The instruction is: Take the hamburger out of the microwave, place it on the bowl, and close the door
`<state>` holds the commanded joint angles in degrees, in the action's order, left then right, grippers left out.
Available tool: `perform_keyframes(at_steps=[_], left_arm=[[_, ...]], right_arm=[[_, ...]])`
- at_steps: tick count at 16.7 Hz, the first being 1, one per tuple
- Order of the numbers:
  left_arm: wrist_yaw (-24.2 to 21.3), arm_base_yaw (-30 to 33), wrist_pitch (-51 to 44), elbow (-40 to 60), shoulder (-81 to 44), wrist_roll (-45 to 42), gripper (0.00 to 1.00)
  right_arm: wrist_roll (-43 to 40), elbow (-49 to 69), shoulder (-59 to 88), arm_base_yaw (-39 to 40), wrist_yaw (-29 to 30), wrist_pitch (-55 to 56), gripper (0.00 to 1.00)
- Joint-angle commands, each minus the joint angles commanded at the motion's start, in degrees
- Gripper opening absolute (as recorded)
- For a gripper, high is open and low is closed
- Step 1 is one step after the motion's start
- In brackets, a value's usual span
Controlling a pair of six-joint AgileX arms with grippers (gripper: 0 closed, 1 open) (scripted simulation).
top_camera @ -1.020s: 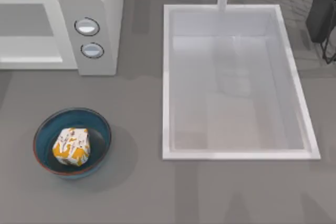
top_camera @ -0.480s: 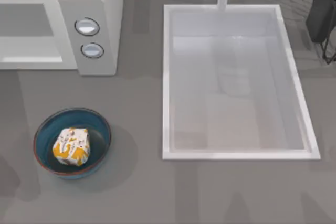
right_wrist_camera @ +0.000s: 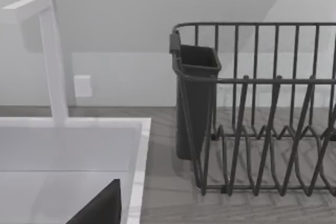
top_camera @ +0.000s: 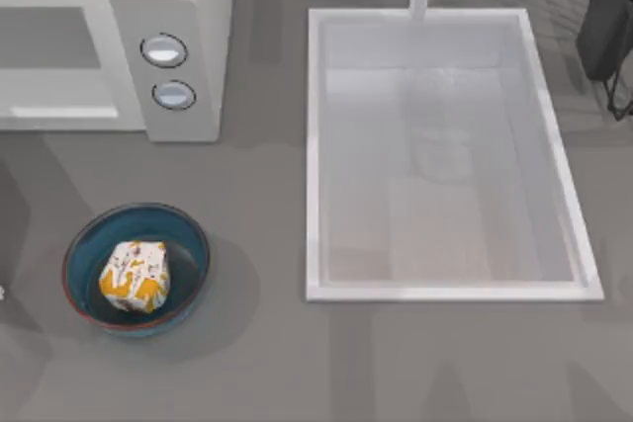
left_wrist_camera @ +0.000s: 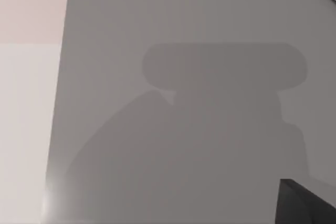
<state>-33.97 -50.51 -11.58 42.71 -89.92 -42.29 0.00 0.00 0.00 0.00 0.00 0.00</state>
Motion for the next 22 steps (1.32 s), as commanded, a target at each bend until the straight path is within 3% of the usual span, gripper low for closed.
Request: perform_keyframes(at_steps=[8, 16, 22], left_arm=[[8.9, 15.5, 5.3, -14.1, 16.1, 14.6, 0.00], [11.5, 19.2, 6.0, -16.3, 18.4, 18.2, 0.00], [22.5, 36.5, 6.7, -20.3, 24.8, 30.6, 0.00]], right_arm=[[0.0, 0.0, 0.0, 0.0, 0.0, 0.0, 1.00], [0.0, 0.0, 0.0, 0.0, 0.0, 0.0, 1.00], [0.0, 0.0, 0.0, 0.0, 0.0, 0.0, 1.00]])
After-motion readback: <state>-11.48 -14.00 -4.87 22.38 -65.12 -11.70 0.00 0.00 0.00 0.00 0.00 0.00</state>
